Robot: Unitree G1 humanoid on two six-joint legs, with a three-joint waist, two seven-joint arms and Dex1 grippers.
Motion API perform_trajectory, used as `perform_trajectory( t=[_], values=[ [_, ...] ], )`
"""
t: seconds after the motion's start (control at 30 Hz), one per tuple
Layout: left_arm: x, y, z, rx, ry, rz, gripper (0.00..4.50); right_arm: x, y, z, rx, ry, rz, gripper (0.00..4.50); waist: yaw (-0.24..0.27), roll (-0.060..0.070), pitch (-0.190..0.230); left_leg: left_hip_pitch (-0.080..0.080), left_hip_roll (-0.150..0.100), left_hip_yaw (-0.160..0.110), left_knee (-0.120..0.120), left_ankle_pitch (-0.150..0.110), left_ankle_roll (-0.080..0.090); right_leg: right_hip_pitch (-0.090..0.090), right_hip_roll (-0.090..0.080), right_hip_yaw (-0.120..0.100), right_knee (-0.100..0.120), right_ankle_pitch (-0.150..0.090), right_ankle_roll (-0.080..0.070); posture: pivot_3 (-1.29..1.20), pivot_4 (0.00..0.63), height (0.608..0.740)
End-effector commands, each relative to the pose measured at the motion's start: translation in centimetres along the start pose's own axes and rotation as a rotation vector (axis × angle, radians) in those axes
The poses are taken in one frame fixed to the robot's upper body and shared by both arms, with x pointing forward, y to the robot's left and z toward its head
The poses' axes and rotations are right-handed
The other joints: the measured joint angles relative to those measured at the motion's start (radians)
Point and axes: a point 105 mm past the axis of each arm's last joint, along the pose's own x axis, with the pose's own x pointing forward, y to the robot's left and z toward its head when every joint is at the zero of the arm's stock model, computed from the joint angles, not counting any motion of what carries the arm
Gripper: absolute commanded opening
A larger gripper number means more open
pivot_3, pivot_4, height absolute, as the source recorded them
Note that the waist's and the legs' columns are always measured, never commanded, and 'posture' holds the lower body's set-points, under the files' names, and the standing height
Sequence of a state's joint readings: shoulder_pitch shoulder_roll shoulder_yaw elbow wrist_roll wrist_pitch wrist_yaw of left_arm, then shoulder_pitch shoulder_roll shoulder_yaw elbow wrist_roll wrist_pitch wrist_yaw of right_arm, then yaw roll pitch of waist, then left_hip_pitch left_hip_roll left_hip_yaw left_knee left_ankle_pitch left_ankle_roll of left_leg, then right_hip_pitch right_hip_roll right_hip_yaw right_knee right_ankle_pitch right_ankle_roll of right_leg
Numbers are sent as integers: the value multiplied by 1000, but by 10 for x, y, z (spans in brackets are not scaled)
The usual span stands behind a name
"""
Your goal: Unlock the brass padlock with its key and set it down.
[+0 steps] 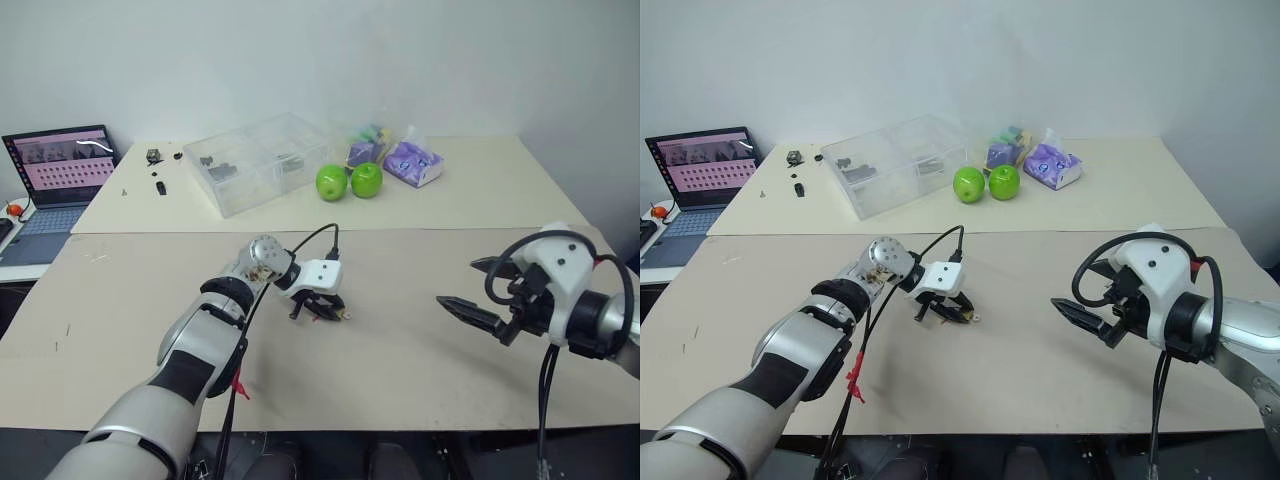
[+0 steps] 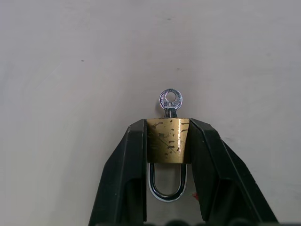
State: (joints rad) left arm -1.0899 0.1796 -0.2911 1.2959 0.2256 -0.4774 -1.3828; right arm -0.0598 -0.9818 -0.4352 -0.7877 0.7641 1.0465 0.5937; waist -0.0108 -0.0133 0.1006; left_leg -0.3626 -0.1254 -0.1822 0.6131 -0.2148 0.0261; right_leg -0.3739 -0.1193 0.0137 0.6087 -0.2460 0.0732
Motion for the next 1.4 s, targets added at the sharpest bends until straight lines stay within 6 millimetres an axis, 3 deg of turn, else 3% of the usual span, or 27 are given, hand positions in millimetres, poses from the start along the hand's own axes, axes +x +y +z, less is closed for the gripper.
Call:
perform_trajectory(
  t=[0.03,0.2,0.37,0.53,0.93,1.2,1.4],
  values=[
    [-20,22,26,-3,-105,87,791,2,-1,12,-51,-45,12,4500,-1,0,0,0,0,0,0,0,0,0,0,0,0,0,0,0,150,740],
    [-46,29,39,-44,-184,124,791,19,7,20,-104,-90,93,4500,-8,2,-1,0,0,0,0,0,0,-1,0,0,1,0,0,0,150,740],
    [-64,29,47,-72,-216,145,791,44,25,34,-282,-142,199,4500,-12,6,-3,1,1,0,-1,0,0,-1,1,0,1,0,0,0,150,740],
    [-69,27,53,-86,-219,162,791,60,36,40,-393,-186,253,4500,-10,6,-3,-1,0,-1,-1,0,0,-4,2,0,1,0,1,0,150,740],
    [-72,-8,48,-119,-180,104,791,73,47,37,-494,-197,309,4500,-6,6,-3,-6,2,-1,-1,2,-3,-12,4,1,3,1,-2,0,150,740],
    [-72,-33,10,-91,-30,95,791,70,48,31,-495,-180,319,4500,-8,7,-4,-5,3,0,-2,2,-3,-13,4,3,3,2,-3,0,150,740],
    [-66,-34,-17,-192,43,227,791,66,44,30,-490,-171,289,4500,0,7,-4,-5,3,0,-3,2,-3,-13,4,3,2,3,-4,0,150,740]
  ],
)
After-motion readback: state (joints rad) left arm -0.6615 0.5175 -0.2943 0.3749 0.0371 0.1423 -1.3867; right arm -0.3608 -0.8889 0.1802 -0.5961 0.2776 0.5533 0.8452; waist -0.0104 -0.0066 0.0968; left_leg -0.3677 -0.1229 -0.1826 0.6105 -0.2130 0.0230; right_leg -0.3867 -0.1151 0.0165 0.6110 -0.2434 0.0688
